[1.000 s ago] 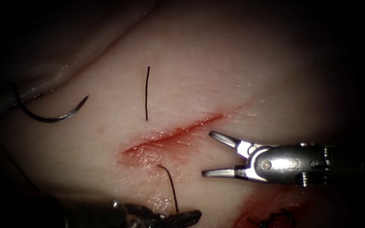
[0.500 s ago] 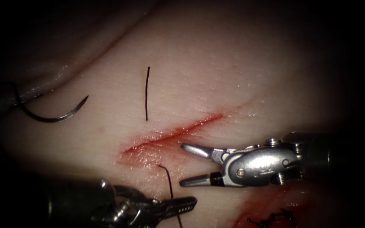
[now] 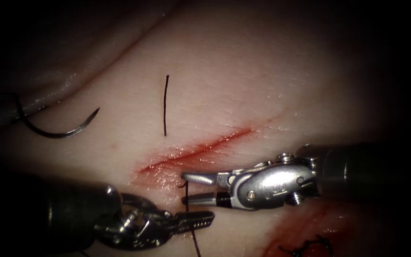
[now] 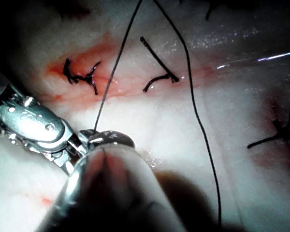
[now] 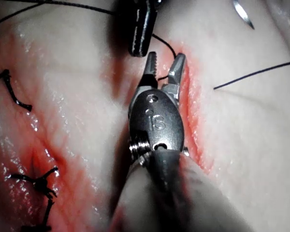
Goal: Wound Closure
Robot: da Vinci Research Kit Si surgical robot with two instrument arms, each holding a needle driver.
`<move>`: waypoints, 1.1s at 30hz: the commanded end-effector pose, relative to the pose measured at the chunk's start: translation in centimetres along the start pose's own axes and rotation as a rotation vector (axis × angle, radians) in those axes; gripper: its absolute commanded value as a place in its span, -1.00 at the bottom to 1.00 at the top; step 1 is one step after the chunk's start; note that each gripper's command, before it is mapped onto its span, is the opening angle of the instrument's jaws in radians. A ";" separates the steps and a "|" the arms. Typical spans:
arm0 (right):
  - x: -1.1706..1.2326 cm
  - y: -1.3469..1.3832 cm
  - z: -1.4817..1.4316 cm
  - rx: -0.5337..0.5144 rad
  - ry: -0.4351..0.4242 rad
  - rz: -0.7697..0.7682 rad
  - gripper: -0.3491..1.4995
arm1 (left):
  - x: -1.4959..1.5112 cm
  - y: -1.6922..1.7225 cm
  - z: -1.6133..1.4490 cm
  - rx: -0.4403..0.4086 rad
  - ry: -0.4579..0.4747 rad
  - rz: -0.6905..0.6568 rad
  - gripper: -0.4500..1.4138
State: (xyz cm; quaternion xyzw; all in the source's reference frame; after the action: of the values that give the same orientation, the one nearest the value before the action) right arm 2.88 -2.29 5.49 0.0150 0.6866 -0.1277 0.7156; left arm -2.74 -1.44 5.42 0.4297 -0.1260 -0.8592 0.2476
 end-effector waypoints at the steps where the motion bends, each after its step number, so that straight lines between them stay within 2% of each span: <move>1: -0.03 -0.01 0.11 -0.006 0.006 0.003 -0.31 | 0.03 0.05 0.09 0.000 0.000 0.004 -1.00; 6: -0.03 0.01 0.15 -0.009 0.005 0.004 -0.29 | 0.05 0.05 0.13 -0.007 0.003 0.002 -1.00; 7: -0.02 0.00 0.16 -0.008 0.005 0.004 -0.25 | 0.05 0.05 0.13 -0.007 0.006 0.003 -1.00; 8: -0.02 0.00 0.16 -0.008 0.005 0.004 -0.09 | 0.04 0.05 0.13 -0.008 0.007 -0.002 -1.00; 9: -0.01 0.00 0.16 -0.008 0.006 0.004 -0.02 | 0.04 0.05 0.12 -0.008 0.008 -0.001 -1.00; 14: 0.02 0.02 0.15 -0.012 0.003 0.008 0.13 | 0.04 0.05 0.12 -0.008 0.012 -0.012 -1.00; 19: 0.06 0.01 0.16 -0.012 0.004 0.015 0.14 | 0.04 0.05 0.12 -0.009 0.014 -0.017 -1.00; 22: 0.07 0.01 0.17 -0.012 0.005 0.017 0.09 | 0.04 0.05 0.12 -0.009 0.015 -0.022 -1.00; 23: 0.08 0.02 0.17 -0.012 0.005 0.017 0.05 | 0.04 0.05 0.12 -0.009 0.015 -0.028 -1.00; 24: 0.08 0.02 0.17 -0.011 0.006 0.017 -0.15 | 0.04 0.05 0.12 -0.009 0.016 -0.028 -1.00; 26: 0.09 0.01 0.17 -0.001 0.018 0.017 -1.00 | 0.04 0.05 0.12 -0.009 0.016 -0.033 -1.00; 30: 0.08 0.07 0.16 -0.027 -0.020 0.019 -1.00 | 0.04 0.05 0.12 -0.009 0.017 -0.039 -1.00; 31: 0.07 0.10 0.15 -0.035 -0.029 0.020 -1.00 | 0.04 0.05 0.12 -0.009 0.017 -0.039 -0.75; 32: 0.06 0.13 0.14 -0.039 -0.033 0.022 -1.00 | 0.04 0.05 0.12 -0.010 0.018 -0.039 -0.26; 33: 0.04 0.16 0.12 -0.045 -0.040 0.023 -1.00 | 0.04 0.04 0.12 -0.010 0.018 -0.040 -0.04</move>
State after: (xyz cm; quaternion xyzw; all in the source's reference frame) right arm 2.96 -2.15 5.38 0.0043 0.6744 -0.1051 0.7309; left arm -2.80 -1.45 5.44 0.4386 -0.1124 -0.8608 0.2325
